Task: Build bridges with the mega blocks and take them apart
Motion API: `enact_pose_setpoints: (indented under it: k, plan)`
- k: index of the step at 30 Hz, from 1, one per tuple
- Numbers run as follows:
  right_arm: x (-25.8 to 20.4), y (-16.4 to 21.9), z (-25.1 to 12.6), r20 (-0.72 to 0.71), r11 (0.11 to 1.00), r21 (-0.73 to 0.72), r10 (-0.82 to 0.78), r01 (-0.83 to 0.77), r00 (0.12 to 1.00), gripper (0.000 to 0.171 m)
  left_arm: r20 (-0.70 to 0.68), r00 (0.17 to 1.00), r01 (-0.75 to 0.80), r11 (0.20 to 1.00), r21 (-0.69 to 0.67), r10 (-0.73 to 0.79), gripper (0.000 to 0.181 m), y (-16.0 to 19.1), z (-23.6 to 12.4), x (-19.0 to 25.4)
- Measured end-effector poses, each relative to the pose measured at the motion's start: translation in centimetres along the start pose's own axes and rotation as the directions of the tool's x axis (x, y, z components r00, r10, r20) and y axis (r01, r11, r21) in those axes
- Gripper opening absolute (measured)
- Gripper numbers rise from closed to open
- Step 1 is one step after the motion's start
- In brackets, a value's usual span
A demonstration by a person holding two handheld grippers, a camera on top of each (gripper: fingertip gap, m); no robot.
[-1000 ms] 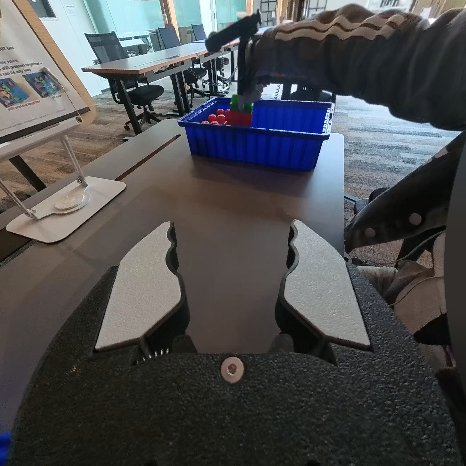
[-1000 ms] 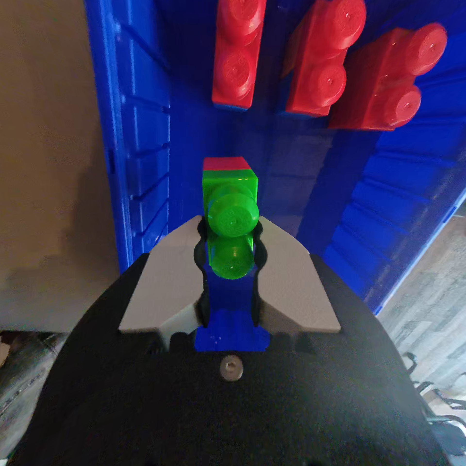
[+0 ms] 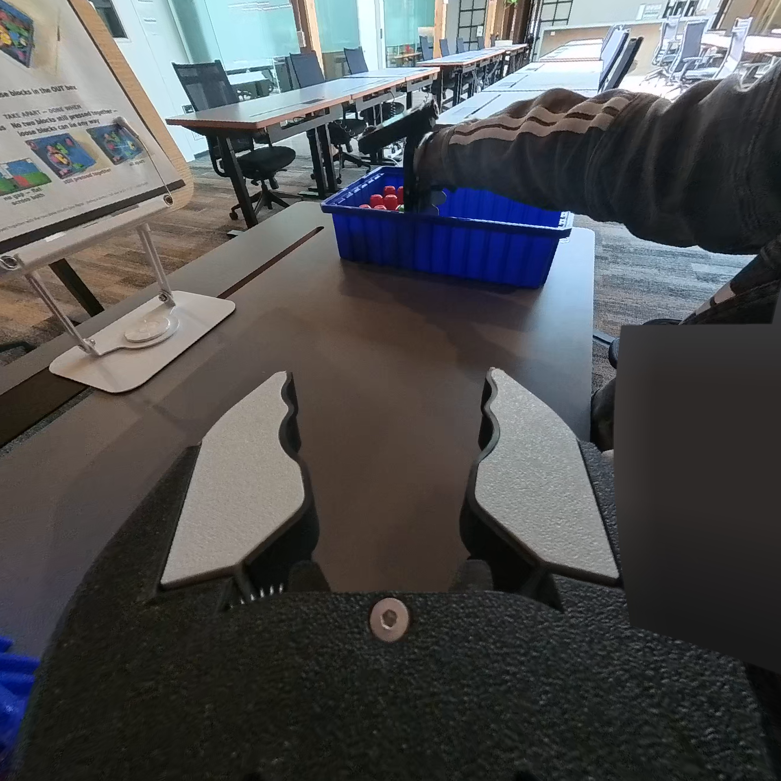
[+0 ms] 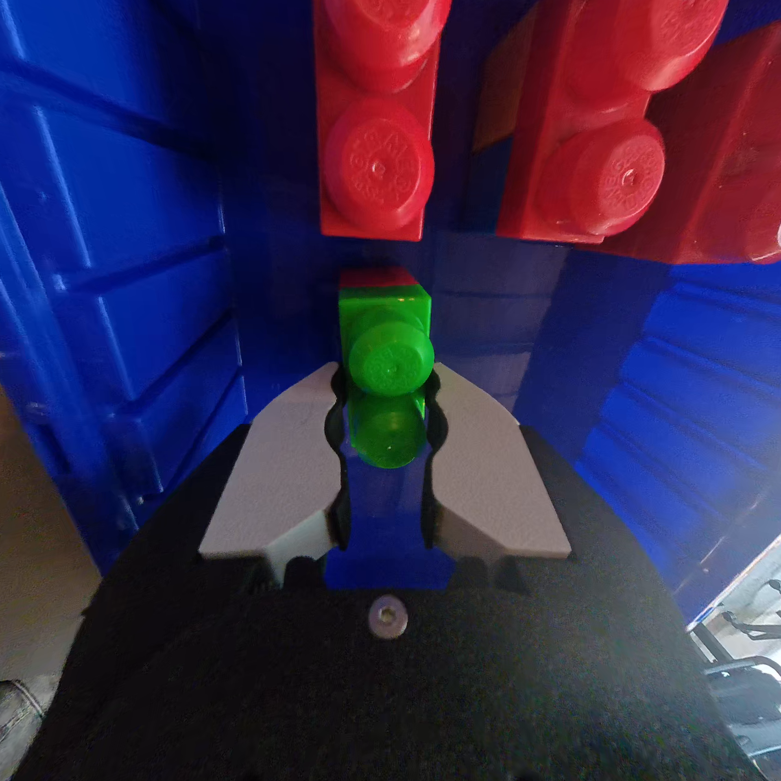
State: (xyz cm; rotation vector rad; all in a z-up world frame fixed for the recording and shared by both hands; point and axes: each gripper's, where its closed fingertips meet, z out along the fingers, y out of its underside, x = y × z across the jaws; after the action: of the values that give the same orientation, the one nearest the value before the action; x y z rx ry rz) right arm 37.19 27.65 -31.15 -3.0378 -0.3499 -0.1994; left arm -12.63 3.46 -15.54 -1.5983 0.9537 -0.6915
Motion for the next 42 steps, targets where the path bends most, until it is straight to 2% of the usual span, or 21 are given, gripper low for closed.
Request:
enact_pose_setpoints:
  k: [4, 14, 18, 24, 29, 34, 37, 42]
  plan:
    - [0.3, 0.0, 0.1, -0.023, 1.000, -0.001, 0.006, -0.006, 1.000, 0.037, -0.002, 1.000, 0.004, 1.000, -0.003, -0.004, 0.083, 0.1, 0.1, -0.1]
    - [-0.1, -0.8, -1.5, 0.022, 0.995, 0.090, 0.028, -0.030, 0.999, 0.071, -0.001, 1.000, 0.002, 1.000, 0.000, -0.002, 0.083, 0.0, -0.1, 0.0]
    - [-0.4, -1.1, -4.6, 0.018, 0.977, 0.212, -0.020, 0.016, 1.000, 0.086, 0.003, 1.000, -0.002, 1.000, 0.001, 0.002, 0.084, -0.1, -0.3, 0.0]
    - [-1.8, 0.1, -11.5, -0.008, 0.885, 0.457, -0.101, 0.094, 0.995, 0.110, 0.027, 1.000, 0.014, 1.000, 0.018, -0.015, 0.088, -0.4, -0.5, -0.4]
    - [-4.3, 2.0, -16.8, -0.064, 0.753, 0.639, -0.155, 0.160, 0.986, 0.115, 0.076, 0.997, 0.025, 1.000, -0.003, -0.025, 0.099, 0.1, -0.3, -1.2]
    - [-9.0, 4.8, -21.4, -0.114, 0.565, 0.797, -0.208, 0.214, 0.972, 0.122, 0.151, 0.988, -0.012, 1.000, -0.024, 0.016, 0.100, -0.2, -1.7, -2.3]
    - [-11.7, 6.8, -23.9, -0.172, 0.424, 0.871, -0.209, 0.248, 0.963, 0.116, 0.263, 0.963, -0.040, 0.997, -0.058, 0.054, 0.098, -0.3, -4.8, -4.1]
    - [-15.6, 10.0, -27.1, -0.240, 0.178, 0.944, -0.213, 0.279, 0.947, 0.097, 0.493, 0.868, 0.002, 0.994, -0.105, 0.051, 0.086, 0.3, -13.0, -9.0]
